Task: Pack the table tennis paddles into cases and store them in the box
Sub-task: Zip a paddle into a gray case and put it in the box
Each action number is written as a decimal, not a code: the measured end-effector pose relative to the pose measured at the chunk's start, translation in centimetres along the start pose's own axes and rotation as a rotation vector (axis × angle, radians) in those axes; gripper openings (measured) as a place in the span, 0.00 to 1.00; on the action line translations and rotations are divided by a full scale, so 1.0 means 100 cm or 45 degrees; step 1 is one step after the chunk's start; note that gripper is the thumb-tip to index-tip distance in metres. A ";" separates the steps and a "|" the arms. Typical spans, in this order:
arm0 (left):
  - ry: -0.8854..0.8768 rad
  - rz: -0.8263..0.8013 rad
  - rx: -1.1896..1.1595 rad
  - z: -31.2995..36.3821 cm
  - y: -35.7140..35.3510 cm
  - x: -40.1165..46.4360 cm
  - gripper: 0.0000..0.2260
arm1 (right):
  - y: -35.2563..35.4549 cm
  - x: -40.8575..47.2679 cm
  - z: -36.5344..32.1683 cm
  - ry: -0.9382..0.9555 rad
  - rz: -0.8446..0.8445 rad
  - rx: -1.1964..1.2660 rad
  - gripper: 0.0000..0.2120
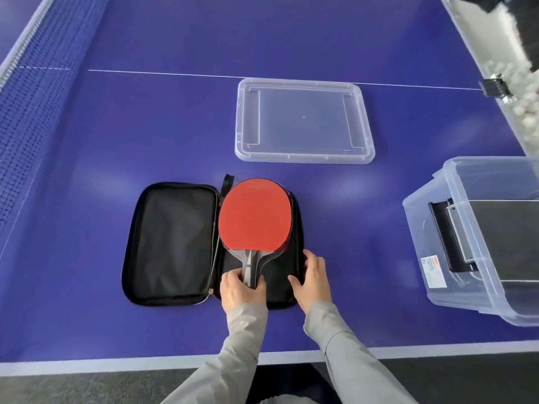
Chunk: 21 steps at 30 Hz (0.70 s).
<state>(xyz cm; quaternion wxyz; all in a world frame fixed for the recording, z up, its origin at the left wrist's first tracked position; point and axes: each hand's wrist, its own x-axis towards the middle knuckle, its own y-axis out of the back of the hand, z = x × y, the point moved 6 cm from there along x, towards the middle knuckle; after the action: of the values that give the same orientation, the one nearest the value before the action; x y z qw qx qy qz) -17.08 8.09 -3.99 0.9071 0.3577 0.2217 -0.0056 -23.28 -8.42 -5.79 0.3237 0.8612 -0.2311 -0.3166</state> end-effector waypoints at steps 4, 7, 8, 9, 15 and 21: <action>-0.018 -0.013 0.026 0.002 -0.017 -0.004 0.14 | 0.000 0.001 0.001 0.027 0.002 0.011 0.30; -0.014 0.016 0.044 0.002 -0.024 -0.004 0.14 | -0.001 0.001 0.001 0.040 0.001 0.006 0.29; -0.003 0.027 0.049 0.001 -0.025 -0.004 0.15 | -0.001 0.001 0.001 0.046 0.001 -0.003 0.29; 0.007 0.037 0.052 0.000 -0.026 -0.003 0.15 | -0.001 0.001 0.002 0.051 0.002 -0.011 0.29; 0.010 0.042 0.053 -0.003 -0.029 0.000 0.16 | -0.003 0.002 0.002 0.060 0.014 -0.033 0.30; -0.045 -0.053 0.143 0.000 -0.016 0.001 0.23 | -0.002 0.001 0.001 0.073 0.015 -0.026 0.30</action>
<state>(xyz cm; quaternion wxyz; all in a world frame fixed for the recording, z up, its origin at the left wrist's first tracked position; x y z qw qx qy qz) -17.27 6.92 -5.09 0.8890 0.4033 0.2124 -0.0432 -23.25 -8.44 -6.01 0.3409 0.8652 -0.2236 -0.2920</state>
